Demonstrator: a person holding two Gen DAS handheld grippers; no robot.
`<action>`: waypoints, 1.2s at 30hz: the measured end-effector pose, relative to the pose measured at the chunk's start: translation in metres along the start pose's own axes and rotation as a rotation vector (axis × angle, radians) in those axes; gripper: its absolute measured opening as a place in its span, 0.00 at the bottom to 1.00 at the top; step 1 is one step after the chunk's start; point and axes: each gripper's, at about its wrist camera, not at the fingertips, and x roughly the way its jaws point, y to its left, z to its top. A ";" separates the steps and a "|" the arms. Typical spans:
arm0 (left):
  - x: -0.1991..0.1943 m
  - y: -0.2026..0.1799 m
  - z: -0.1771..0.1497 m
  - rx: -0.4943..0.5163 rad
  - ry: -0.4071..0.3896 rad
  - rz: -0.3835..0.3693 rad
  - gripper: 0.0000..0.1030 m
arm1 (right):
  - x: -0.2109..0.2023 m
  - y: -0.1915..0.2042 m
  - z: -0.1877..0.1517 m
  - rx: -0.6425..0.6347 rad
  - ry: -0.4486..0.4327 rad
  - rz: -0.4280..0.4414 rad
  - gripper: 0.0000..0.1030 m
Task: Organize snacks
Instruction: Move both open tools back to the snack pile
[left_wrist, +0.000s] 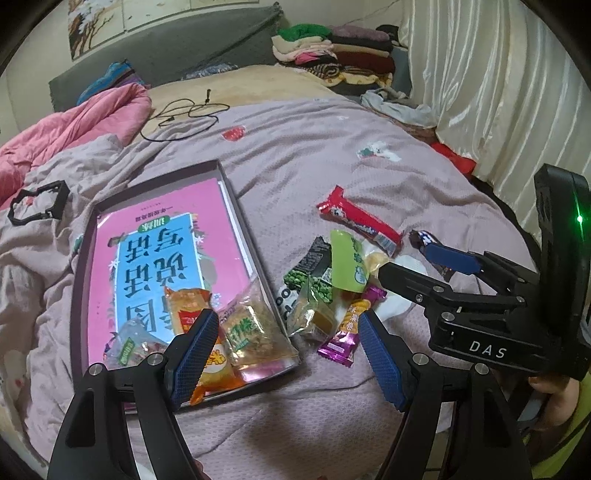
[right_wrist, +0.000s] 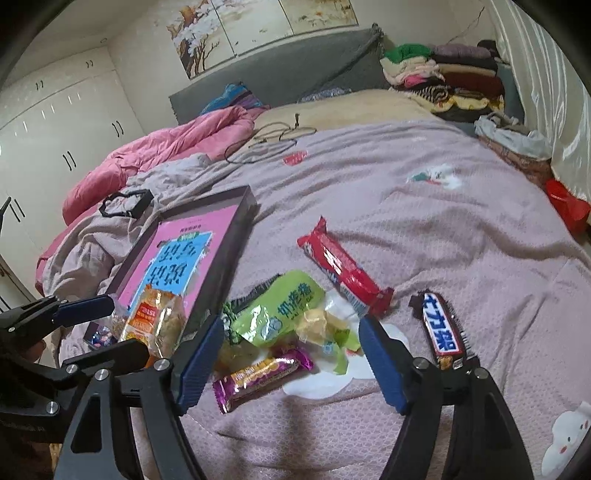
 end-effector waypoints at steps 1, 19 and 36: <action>0.002 -0.001 -0.001 0.005 0.005 -0.003 0.76 | 0.002 -0.002 -0.001 0.007 0.005 0.001 0.73; 0.025 -0.017 -0.005 0.096 0.055 -0.040 0.76 | 0.021 -0.017 -0.005 0.049 0.093 0.016 0.73; 0.055 -0.042 0.002 0.280 0.147 -0.027 0.58 | 0.038 -0.033 -0.006 0.119 0.153 0.072 0.73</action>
